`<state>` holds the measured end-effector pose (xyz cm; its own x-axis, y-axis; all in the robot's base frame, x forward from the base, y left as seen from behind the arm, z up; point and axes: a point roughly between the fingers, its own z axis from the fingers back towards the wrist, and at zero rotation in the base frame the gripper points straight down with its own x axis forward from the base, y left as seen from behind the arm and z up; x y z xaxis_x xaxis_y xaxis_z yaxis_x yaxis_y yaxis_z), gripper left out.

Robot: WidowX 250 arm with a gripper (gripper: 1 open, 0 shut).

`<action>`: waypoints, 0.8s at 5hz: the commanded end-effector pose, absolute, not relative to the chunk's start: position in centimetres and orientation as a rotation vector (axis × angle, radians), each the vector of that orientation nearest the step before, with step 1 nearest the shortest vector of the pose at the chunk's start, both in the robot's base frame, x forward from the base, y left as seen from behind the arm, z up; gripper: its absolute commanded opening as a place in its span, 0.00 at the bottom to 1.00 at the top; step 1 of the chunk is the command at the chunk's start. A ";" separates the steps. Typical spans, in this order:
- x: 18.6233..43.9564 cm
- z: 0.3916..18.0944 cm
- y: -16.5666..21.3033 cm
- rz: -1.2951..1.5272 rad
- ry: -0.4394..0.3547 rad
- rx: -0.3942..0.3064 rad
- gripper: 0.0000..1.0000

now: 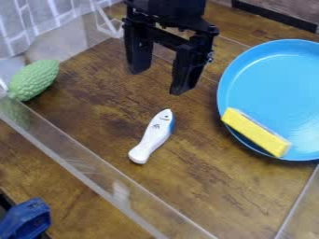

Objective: Put the white object in the blue tray

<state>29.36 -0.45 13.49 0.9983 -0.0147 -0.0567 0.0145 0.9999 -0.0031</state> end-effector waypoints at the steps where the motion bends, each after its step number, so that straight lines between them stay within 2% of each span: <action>1: 28.3 12.9 -1.0 -0.022 0.068 -0.003 1.00; 2: 26.9 10.5 -1.5 -0.028 0.068 0.000 1.00; 3: 27.0 8.3 -1.1 -0.111 0.038 0.000 1.00; 4: 27.6 7.4 -0.3 -0.165 0.014 -0.010 1.00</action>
<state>27.11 -0.40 6.58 0.9858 -0.1612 -0.0475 0.1607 0.9869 -0.0140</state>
